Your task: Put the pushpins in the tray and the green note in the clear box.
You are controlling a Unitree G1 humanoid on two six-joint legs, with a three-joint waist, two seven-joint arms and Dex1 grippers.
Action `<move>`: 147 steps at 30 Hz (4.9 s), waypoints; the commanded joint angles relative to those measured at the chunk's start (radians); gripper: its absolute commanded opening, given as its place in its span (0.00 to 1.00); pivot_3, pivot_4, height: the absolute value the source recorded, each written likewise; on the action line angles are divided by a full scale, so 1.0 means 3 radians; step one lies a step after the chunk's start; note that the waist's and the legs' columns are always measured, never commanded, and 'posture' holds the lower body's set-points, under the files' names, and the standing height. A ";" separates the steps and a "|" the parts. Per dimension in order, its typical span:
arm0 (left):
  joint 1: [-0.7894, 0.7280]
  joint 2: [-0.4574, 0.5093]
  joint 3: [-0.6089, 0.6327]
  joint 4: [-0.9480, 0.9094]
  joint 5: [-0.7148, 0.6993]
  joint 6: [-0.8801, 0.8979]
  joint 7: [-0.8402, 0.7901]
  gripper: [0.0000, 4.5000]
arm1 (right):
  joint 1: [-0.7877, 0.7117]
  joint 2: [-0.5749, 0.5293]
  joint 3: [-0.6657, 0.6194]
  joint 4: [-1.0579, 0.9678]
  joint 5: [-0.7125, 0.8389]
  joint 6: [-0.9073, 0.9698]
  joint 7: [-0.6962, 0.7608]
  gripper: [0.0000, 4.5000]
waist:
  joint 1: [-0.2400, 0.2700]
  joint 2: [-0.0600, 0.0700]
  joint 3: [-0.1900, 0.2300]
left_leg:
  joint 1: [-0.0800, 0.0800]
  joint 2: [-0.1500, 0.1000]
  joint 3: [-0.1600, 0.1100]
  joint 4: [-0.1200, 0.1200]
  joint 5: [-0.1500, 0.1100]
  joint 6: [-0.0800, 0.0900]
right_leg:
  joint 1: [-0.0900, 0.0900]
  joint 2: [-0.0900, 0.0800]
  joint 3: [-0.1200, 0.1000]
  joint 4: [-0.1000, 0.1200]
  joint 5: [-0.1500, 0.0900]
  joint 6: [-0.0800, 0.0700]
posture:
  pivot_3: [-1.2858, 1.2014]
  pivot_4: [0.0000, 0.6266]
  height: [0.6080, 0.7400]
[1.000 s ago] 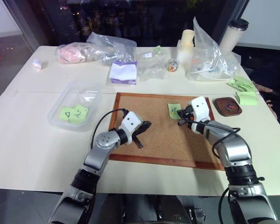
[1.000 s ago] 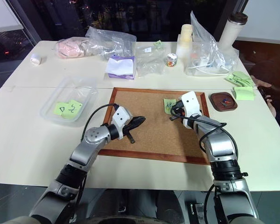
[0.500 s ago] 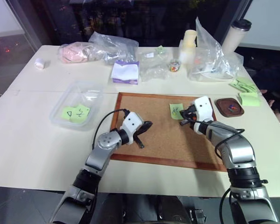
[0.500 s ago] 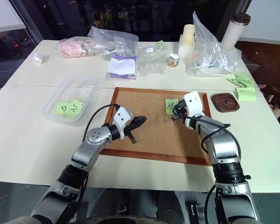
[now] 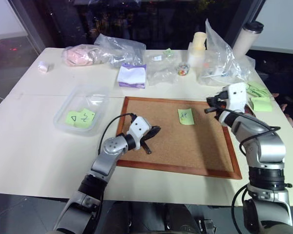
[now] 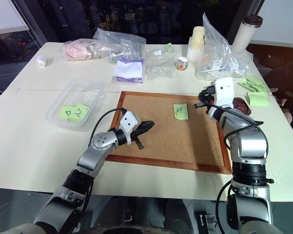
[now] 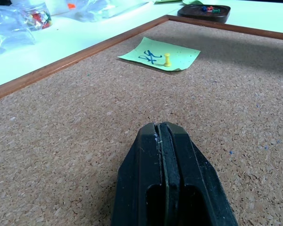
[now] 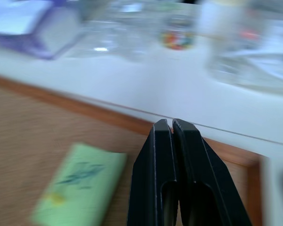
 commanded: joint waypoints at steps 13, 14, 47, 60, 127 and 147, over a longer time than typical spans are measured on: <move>0.0130 -0.0002 -0.0044 0.0043 0.0120 0.0098 0.0092 0.00 | -0.0326 -0.0087 -0.0523 0.1248 -0.0003 -0.0542 -0.0538 0.00 | -0.0018 0.0004 -0.0002 | 0.0000 0.0003 0.0001 -0.0001 0.0000 0.0000 | -0.0003 0.0002 0.0002 0.0000 0.0000 0.0000 | 0.52 0.24 1.00; 0.0131 -0.0002 -0.0041 0.0038 0.0118 0.0103 0.0097 0.00 | -0.0321 -0.0087 -0.0513 0.1255 -0.0002 -0.0547 -0.0538 0.00 | -0.0019 0.0004 -0.0002 | 0.0000 0.0003 0.0002 -0.0001 0.0000 0.0000 | -0.0003 0.0002 0.0003 0.0000 0.0000 0.0000 | 0.52 0.24 1.00; 0.0050 0.0049 0.0014 0.0029 0.0100 0.0131 0.0115 0.00 | 0.0339 -0.0070 0.0691 -0.0528 0.0379 -0.0114 0.0826 0.99 | -0.0016 0.0004 -0.0002 | -0.0001 0.0006 -0.0001 -0.0001 -0.0001 0.0001 | -0.0003 0.0003 0.0001 -0.0001 0.0000 0.0000 | 0.52 0.24 1.00; 0.0096 0.0076 0.0021 -0.0022 0.0110 0.0150 0.0138 0.00 | 0.0211 0.0151 0.0952 -0.0102 0.0094 -0.0382 0.0767 0.71 | -0.0018 0.0003 -0.0002 | -0.0001 0.0005 -0.0001 -0.0001 -0.0001 0.0001 | -0.0004 0.0004 0.0000 0.0000 0.0000 0.0000 | 0.52 0.24 1.00; -0.0984 -0.0899 0.1225 0.0016 -0.2088 0.2750 0.0495 0.65 | 0.0671 -0.0483 0.0863 -0.2347 0.0464 0.0726 0.0805 0.00 | -0.0015 -0.0031 0.0021 | -0.0021 0.0000 -0.0010 -0.0001 -0.0001 0.0001 | -0.0021 0.0007 -0.0003 -0.0007 -0.0002 0.0001 | 0.52 0.24 1.00; -0.0927 -0.0947 0.1319 0.0007 -0.2148 0.2841 0.0582 0.01 | 0.0568 -0.0495 0.0764 -0.2436 0.0532 0.0835 0.0706 0.00 | -0.0015 -0.0031 0.0021 | -0.0021 0.0000 -0.0010 -0.0001 0.0000 0.0001 | -0.0021 0.0006 -0.0003 -0.0007 -0.0002 0.0001 | 0.52 0.24 1.00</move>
